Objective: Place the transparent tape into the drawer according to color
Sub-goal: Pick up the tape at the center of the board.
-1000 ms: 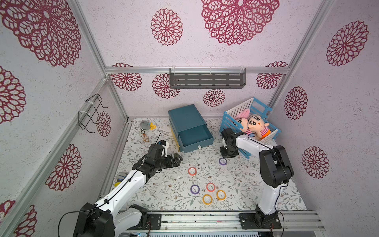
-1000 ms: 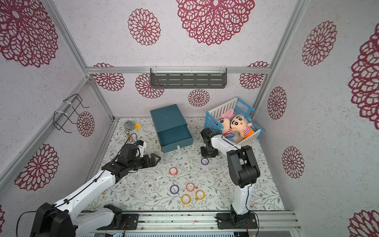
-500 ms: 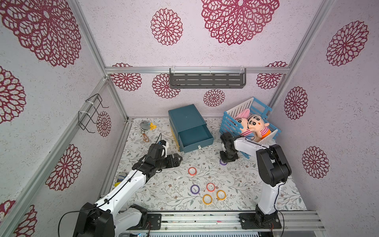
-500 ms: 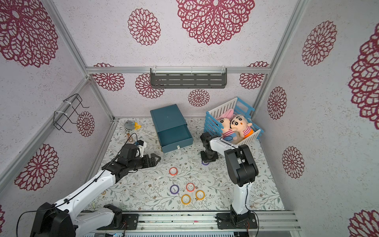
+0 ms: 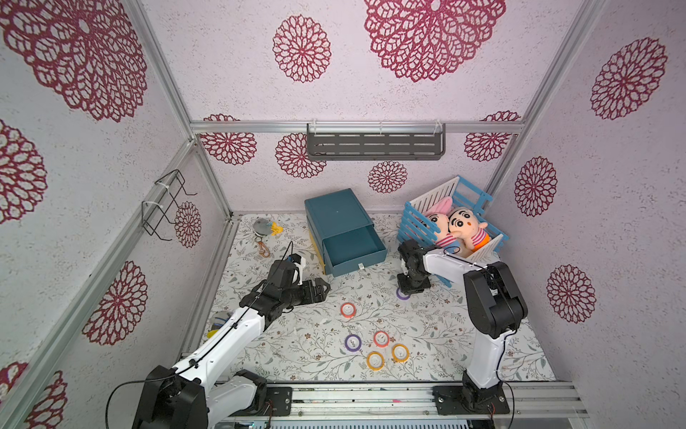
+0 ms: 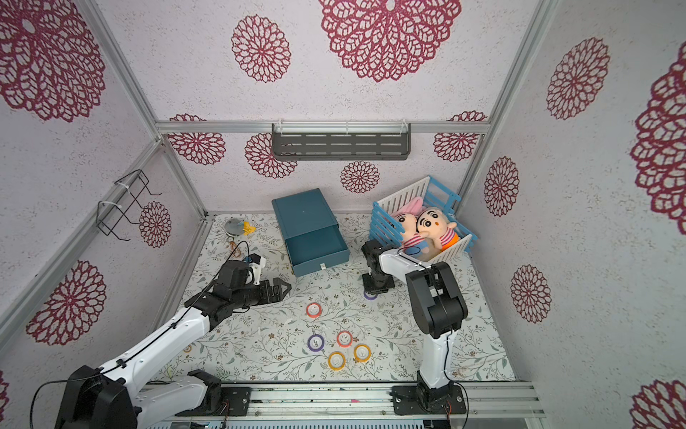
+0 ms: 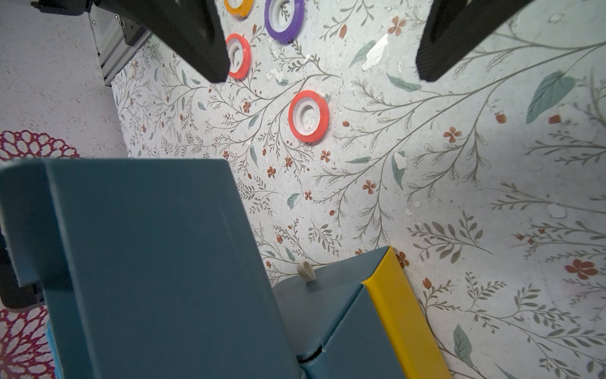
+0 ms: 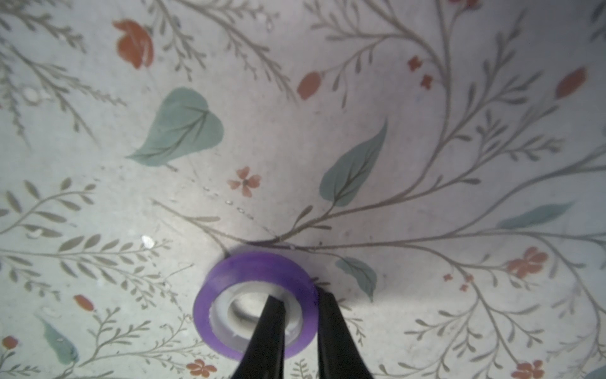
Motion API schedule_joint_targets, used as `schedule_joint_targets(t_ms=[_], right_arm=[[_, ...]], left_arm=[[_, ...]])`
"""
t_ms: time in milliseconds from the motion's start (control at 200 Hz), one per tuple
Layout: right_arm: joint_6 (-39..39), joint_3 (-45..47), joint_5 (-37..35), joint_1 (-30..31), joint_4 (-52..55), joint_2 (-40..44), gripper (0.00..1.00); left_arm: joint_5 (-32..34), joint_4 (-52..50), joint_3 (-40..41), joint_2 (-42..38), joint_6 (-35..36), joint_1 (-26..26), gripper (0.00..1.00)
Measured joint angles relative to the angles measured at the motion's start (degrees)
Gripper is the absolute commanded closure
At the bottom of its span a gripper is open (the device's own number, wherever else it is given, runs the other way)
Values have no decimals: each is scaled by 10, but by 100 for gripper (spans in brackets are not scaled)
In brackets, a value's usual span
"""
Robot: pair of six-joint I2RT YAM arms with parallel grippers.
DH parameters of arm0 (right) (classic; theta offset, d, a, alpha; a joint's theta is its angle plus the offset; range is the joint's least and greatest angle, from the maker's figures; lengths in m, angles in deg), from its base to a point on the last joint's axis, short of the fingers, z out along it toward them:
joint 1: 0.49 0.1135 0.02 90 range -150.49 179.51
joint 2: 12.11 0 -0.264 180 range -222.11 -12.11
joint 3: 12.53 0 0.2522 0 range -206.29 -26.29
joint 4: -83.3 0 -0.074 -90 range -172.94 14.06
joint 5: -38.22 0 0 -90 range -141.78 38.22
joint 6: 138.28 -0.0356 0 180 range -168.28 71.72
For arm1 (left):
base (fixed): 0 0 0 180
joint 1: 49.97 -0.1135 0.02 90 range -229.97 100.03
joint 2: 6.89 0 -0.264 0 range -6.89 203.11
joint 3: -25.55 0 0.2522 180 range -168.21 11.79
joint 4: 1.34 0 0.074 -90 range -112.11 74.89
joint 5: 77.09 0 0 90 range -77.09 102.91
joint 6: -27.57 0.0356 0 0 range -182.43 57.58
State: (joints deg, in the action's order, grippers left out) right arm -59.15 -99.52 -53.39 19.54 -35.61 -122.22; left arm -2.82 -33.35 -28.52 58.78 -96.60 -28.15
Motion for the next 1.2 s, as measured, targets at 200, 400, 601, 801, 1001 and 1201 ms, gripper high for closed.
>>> schedule_joint_targets(t_ms=[200, 400, 601, 801, 1001, 1201], right_arm=[[0, 0, 4, 0, 1, 2, 100], [0, 1, 19, 0, 15, 7, 100], [-1, 7, 30, 0, 31, 27, 100], [-2, 12, 32, 0, 45, 63, 100], [-3, 2, 35, 0, 76, 103, 100], [-3, -55, 35, 0, 119, 136, 100]], left_arm=[[0, 0, 0, -1, 0, 0, 3], [-1, 0, 3, -13, -1, 0, 3], [-1, -2, 16, -26, -4, 0, 3], [-2, -5, 18, -35, -6, 0, 3], [-2, -5, 18, -36, -6, 0, 3], [-2, -5, 18, -36, -6, 0, 3]])
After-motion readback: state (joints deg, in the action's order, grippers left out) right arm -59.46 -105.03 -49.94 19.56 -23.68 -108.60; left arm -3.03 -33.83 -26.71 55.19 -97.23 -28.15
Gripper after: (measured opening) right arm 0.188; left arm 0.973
